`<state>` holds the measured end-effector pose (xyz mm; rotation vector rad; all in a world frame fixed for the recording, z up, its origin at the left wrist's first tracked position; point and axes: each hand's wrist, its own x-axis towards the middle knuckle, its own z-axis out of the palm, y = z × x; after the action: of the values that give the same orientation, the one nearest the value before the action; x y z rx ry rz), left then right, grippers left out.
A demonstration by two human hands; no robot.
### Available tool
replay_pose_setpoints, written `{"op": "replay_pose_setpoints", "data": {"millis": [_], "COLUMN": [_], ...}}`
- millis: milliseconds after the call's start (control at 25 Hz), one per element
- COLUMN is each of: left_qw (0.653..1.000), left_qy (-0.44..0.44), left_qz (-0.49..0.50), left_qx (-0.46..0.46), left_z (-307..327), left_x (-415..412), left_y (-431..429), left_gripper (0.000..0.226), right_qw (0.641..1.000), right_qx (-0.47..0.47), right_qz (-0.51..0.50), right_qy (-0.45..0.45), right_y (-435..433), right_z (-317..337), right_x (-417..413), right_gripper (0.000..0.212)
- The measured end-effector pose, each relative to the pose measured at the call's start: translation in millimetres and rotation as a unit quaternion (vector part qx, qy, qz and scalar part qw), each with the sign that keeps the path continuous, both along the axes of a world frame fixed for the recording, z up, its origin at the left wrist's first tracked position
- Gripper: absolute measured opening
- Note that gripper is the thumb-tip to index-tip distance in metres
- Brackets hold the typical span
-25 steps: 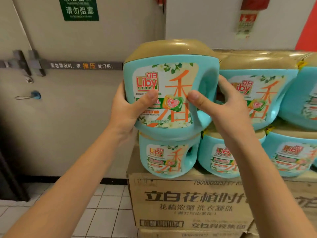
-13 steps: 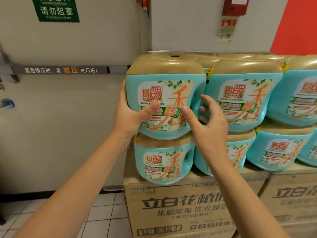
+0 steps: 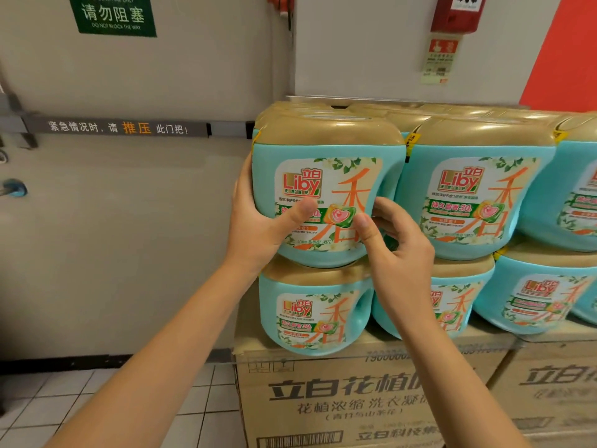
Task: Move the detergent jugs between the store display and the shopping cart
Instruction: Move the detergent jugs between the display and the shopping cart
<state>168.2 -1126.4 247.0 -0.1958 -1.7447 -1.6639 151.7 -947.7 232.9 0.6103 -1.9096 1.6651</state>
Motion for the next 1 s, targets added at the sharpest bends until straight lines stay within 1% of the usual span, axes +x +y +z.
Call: {"op": "replay_pose_setpoints", "data": {"millis": [80, 160, 280, 360, 440, 480, 560, 760, 1000], "left_qw": [1.0, 0.999, 0.994, 0.992, 0.991, 0.991, 0.992, 0.992, 0.989], "left_qy": [-0.013, -0.048, -0.112, -0.124, -0.126, -0.127, -0.126, -0.126, -0.147], "left_qz": [0.005, 0.018, 0.0, -0.027, -0.035, -0.032, -0.022, 0.0, -0.005], "left_qx": [-0.011, -0.012, 0.0, 0.006, 0.006, 0.005, 0.009, 0.021, 0.013], "left_z": [-18.5, -51.0, -99.4, -117.2, -124.0, -124.9, -126.9, -131.8, -132.3], "left_x": [5.9, 18.1, 34.9, 36.9, 35.3, 34.8, 33.7, 33.5, 32.5], "left_y": [-4.7, -9.8, -8.4, -3.2, -0.4, 0.3, 1.3, 4.0, 0.8], "left_gripper": [0.115, 0.113, 0.116, 0.105, 0.088, 0.082, 0.079, 0.085, 0.09], "right_qw": [0.999, 0.998, 0.997, 0.993, 0.988, 0.986, 0.986, 0.986, 0.987], "right_qx": [-0.012, -0.033, -0.025, -0.014, -0.002, 0.006, 0.019, 0.016, 0.013], "right_qz": [-0.026, -0.055, -0.048, -0.025, -0.001, 0.005, 0.003, 0.013, 0.017], "right_qy": [0.018, 0.012, -0.058, -0.115, -0.156, -0.165, -0.169, -0.163, -0.159], "right_y": [6.1, 13.2, 12.5, 4.7, -4.0, -6.9, -8.7, -3.6, -2.3], "right_z": [-11.0, -33.9, -79.0, -103.2, -116.1, -118.9, -120.6, -119.2, -120.2], "right_x": [2.3, 8.9, 24.6, 33.0, 34.5, 32.9, 26.8, 18.6, 16.3], "right_gripper": [0.03, 0.03, 0.036, 0.049, 0.063, 0.066, 0.063, 0.06, 0.054]}}
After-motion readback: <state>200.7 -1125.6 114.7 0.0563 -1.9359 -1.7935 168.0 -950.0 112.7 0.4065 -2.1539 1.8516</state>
